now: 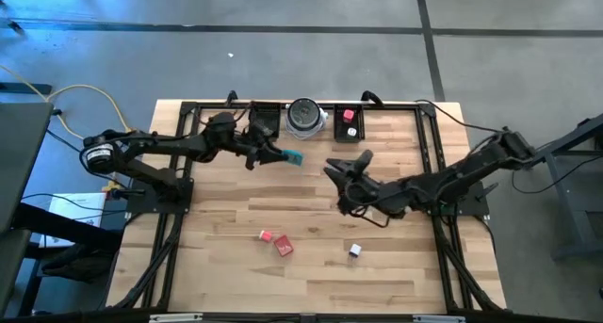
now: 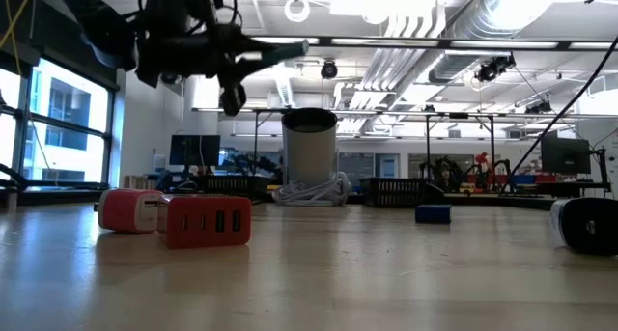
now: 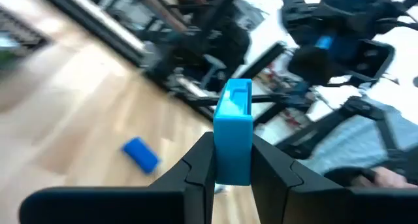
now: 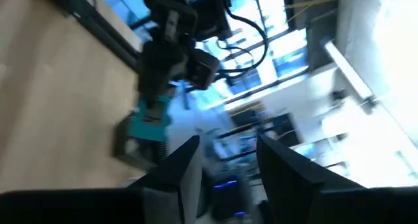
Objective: Pick & Place Office items
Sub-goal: Put the light blue timer into the left black basket
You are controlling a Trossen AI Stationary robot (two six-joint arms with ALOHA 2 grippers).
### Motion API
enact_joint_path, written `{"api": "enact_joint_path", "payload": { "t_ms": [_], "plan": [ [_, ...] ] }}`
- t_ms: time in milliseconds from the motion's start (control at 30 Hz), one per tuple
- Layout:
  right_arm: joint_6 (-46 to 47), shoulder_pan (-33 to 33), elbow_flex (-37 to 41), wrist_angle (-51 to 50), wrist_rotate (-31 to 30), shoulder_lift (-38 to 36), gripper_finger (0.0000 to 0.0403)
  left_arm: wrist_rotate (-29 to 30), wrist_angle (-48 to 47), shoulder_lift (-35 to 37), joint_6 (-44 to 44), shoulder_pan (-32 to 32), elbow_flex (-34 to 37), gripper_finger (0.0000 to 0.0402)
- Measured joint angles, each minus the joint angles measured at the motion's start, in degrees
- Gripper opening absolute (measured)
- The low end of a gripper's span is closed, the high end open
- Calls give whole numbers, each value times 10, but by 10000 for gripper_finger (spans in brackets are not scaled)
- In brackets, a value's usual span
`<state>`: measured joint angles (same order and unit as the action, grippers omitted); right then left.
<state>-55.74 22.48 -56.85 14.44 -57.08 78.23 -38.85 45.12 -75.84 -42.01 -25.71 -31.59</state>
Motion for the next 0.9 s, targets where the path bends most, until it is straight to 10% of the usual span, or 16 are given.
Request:
{"api": "enact_joint_path", "payload": {
  "t_ms": [433, 900],
  "plan": [
    [299, 38, 0, -188, 5, -72, 135, 7, -114, 1, 129, -108, 0, 62],
    [429, 43, 0, -280, 5, -81, 135, 168, -304, 56, 283, -159, 0, 62]
  ]
}}
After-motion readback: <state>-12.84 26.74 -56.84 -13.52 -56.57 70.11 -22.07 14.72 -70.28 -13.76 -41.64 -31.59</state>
